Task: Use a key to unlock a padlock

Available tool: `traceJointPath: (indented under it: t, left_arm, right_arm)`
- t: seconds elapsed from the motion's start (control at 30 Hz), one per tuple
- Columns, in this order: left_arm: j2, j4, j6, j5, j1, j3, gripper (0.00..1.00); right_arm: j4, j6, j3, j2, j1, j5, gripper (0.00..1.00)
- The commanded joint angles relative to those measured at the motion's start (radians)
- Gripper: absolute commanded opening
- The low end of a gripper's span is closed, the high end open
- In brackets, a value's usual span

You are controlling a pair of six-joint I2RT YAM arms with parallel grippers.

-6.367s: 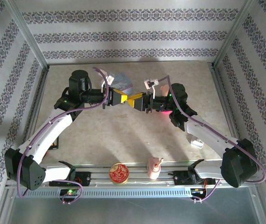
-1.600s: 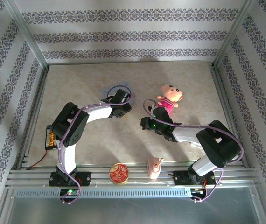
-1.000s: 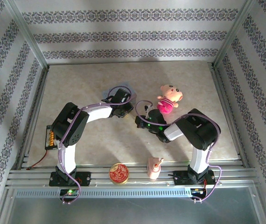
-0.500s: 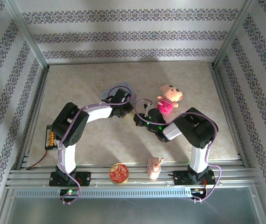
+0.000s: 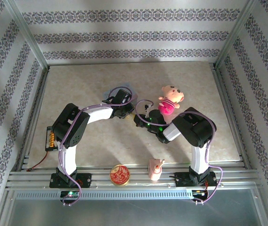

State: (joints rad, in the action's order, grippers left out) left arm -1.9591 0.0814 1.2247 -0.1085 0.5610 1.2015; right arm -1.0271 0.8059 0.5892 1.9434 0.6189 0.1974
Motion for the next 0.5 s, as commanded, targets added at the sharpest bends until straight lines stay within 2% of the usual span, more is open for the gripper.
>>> traceJointPath:
  t: [0.0, 0.47]
  left_arm:
    - [-0.008, -0.027, 0.032, -0.057, 0.011, -0.006, 0.0]
    - [-0.009, -0.04, 0.023, -0.083, 0.011, -0.012, 0.0]
  right_arm:
    - [-0.052, 0.014, 0.03, 0.024, -0.008, 0.017, 0.0]
    - [-0.172, 0.118, 0.033, 0.069, -0.046, 0.063, 0.0]
